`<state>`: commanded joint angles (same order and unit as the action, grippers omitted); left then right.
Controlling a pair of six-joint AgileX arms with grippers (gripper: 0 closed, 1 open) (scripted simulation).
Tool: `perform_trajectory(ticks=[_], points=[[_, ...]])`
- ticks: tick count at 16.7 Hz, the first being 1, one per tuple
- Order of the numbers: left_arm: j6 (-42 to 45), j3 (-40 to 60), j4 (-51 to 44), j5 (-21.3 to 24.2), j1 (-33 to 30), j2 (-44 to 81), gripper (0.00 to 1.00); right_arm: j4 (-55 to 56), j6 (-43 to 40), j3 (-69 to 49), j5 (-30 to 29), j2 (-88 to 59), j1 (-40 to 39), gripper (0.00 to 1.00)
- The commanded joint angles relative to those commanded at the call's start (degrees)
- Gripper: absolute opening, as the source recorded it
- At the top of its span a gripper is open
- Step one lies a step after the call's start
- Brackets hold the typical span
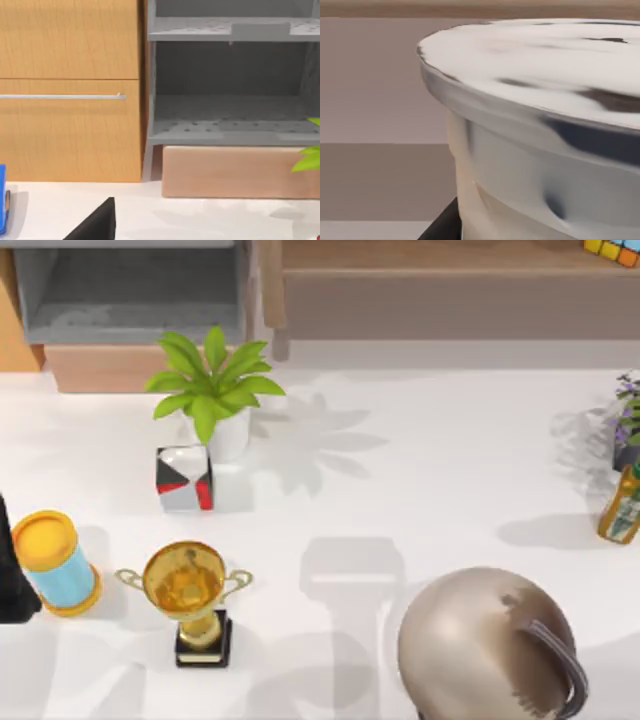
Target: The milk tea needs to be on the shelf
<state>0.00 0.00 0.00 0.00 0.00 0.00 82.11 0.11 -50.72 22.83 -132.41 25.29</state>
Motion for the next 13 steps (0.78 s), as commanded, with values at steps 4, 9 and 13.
perform_trajectory(ticks=[4,9,13], points=[[0.0,0.0,0.0,0.0,0.0,0.0,1.0,-0.1,0.1,0.1,0.0,0.3,0.2,0.0],[0.0,0.0,0.0,0.0,0.0,0.0,1.0,-1.9,0.1,0.4,0.0,2.3,0.2,0.0],[0.0,0.0,0.0,0.0,0.0,0.0,1.0,-1.5,0.2,-0.3,0.0,2.7,0.4,0.0]])
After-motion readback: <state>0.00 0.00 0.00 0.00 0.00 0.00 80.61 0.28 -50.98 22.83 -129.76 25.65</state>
